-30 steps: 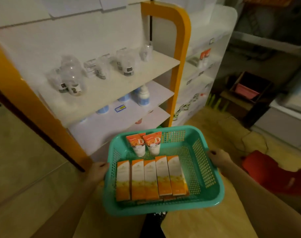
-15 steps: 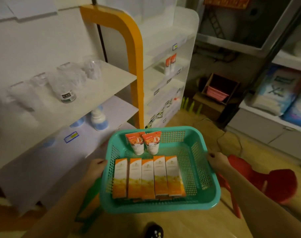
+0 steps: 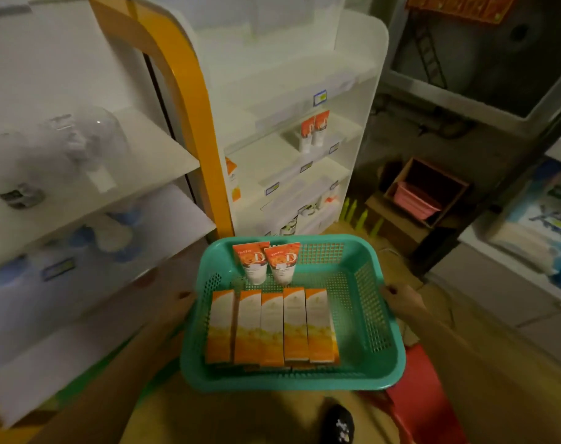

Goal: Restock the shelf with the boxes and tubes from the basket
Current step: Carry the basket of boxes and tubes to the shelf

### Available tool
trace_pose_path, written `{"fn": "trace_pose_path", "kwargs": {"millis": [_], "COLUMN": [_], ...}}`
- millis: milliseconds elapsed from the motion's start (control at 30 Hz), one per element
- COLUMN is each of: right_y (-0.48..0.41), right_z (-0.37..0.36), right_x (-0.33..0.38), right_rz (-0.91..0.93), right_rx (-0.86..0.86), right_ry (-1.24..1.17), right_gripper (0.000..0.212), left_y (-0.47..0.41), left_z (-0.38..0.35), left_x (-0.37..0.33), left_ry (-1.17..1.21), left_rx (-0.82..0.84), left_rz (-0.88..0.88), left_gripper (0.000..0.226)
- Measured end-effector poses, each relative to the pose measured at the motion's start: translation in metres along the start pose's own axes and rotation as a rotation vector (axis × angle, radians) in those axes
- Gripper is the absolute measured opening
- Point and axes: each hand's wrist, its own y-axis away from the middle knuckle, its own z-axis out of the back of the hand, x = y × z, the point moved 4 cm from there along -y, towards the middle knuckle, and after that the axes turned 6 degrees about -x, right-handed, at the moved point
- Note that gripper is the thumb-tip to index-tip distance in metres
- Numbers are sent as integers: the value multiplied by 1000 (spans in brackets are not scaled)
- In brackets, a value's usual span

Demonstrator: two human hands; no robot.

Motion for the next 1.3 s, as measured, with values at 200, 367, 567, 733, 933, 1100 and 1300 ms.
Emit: {"fn": "trace_pose_path", "kwargs": {"millis": [200, 367, 567, 733, 933, 1100, 1300], "right_y": [-85, -180, -233, -279, -338, -390, -470], "right_z": [50, 60, 85, 96, 110, 118, 117], "right_x": [6, -1, 26, 53, 82, 99, 110], "right_rz": [95, 234, 206, 200, 267, 342, 433], "right_rx": [78, 97, 61, 89, 97, 168, 260], "right_ry": [58, 105, 155, 102, 170, 108, 199], "right_gripper": [43, 43, 45, 36, 41, 41, 39], "left_y": [3, -12, -48, -79, -101, -119, -133], "left_z": [-61, -96, -135, -163, -190, -217, -277], "left_x": [-26, -54, -84, -110, -132, -138, -139], "left_ry": [64, -36, -63, -64, -17, -14, 42], "left_rx": [-87, -142, -175, -202, -249, -302, -407], "left_rz": [76, 58, 93, 81, 102, 135, 223], "left_gripper": [21, 22, 23, 20, 20, 23, 21]}}
